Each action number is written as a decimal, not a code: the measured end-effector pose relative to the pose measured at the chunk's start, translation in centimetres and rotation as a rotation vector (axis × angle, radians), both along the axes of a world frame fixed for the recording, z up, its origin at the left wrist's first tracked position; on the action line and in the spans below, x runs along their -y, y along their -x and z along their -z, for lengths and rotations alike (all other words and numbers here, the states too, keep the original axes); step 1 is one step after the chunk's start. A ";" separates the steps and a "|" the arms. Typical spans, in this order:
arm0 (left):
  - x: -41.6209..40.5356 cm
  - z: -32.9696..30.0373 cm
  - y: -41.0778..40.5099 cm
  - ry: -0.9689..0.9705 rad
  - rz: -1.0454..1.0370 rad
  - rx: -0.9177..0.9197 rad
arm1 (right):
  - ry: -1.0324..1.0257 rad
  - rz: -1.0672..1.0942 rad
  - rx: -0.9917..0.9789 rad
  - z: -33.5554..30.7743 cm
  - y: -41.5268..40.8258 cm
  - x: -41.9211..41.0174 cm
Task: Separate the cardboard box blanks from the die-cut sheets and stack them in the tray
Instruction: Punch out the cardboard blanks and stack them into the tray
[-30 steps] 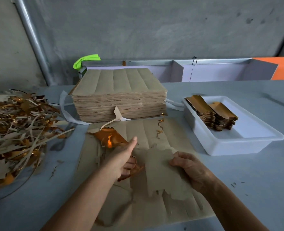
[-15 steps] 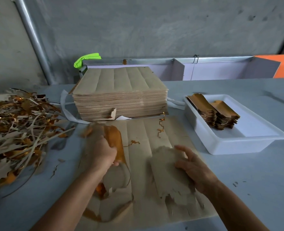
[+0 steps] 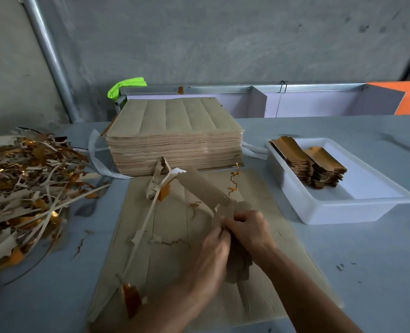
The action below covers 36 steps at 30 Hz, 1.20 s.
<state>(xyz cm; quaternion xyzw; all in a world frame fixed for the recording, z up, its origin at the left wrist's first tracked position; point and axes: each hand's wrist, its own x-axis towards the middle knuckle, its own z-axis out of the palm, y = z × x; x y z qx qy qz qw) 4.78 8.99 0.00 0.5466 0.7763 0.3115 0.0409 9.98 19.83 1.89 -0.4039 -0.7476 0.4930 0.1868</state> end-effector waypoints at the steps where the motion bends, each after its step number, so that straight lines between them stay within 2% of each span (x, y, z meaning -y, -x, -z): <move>1: -0.1 0.4 0.0 0.010 0.034 -0.026 | 0.016 0.029 0.018 0.2 0.0 -0.3; 5: 0.9 0.7 1.3 0.120 -0.035 -0.310 | 0.217 0.164 -0.046 0.9 -1.1 -1.6; 8: 1.8 -0.2 2.3 0.065 0.028 -0.419 | 0.347 0.211 -0.140 0.5 -2.5 -2.4; 10: 2.4 -0.8 3.8 0.045 -0.033 -0.395 | 0.417 0.210 -0.179 0.1 -3.4 -3.2; 14: 2.2 -0.7 6.5 0.093 -0.230 -0.198 | 0.582 0.060 -0.150 -0.7 -4.5 -3.4; 19: 1.3 -0.3 8.7 0.108 -0.322 0.003 | 0.547 0.093 -0.190 -0.9 -5.0 -3.7; 22: 2.5 -0.1 9.7 0.204 -0.323 -0.036 | 0.524 0.117 -0.225 -1.0 -5.8 -4.8; 26: 3.5 -1.1 11.4 0.390 -0.492 -0.077 | 0.533 -0.063 -0.205 -1.0 -6.3 -5.1; 28: 3.6 -2.4 11.5 0.520 -0.435 0.015 | 0.501 -0.159 -0.193 -1.0 -6.2 -4.9; 29: 3.6 -3.0 11.4 0.571 -0.341 0.116 | 0.473 -0.206 -0.179 -1.0 -6.1 -4.7; 32: 2.4 -4.8 10.0 0.421 -0.114 0.630 | 0.414 -0.332 -0.144 -1.1 -5.6 -3.9; 33: 1.6 -5.0 9.3 0.350 -0.116 0.768 | 0.398 -0.368 -0.138 -1.2 -5.4 -3.6; 36: -1.1 -4.0 7.8 0.311 -0.293 1.008 | 0.344 -0.456 -0.109 -1.6 -4.9 -2.7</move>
